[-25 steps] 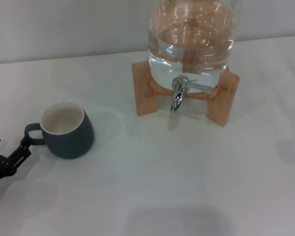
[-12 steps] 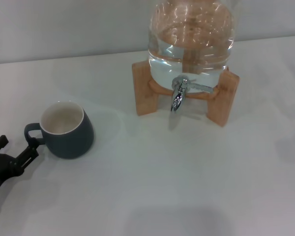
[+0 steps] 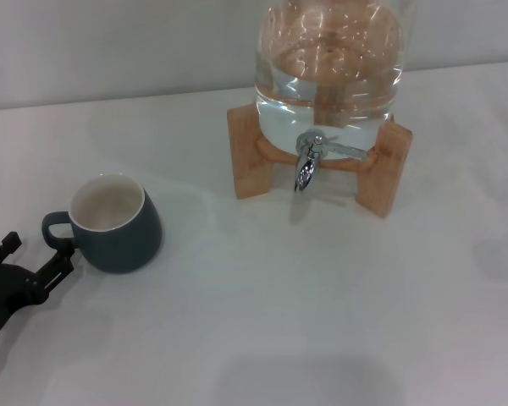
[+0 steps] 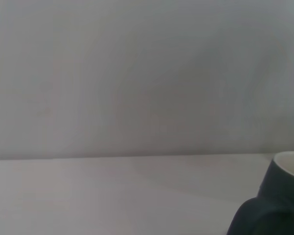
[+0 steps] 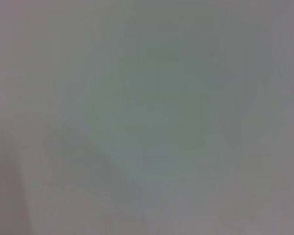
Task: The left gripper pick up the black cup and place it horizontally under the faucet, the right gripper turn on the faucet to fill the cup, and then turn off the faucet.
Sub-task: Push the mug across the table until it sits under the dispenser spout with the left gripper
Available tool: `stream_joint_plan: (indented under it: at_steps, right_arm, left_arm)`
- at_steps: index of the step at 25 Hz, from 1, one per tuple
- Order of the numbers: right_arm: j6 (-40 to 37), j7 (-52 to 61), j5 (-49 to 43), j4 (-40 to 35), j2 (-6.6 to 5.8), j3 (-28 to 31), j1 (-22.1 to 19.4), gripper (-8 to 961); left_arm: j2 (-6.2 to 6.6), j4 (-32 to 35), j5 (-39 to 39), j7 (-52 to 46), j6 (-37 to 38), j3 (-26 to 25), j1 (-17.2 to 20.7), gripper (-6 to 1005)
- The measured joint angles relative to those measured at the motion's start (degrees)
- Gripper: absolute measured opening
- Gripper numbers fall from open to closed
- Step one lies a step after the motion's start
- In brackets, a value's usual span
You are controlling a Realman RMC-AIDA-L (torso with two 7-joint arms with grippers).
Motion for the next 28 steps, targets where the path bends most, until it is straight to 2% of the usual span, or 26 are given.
stream_joint_plan:
  at_steps: [28]
  right_arm:
    - [0.0, -0.05, -0.06, 0.0, -0.09, 0.0, -0.28, 854]
  left_arm:
    - [0.0, -0.04, -0.38, -0.28, -1.52, -0.39, 0.06, 876]
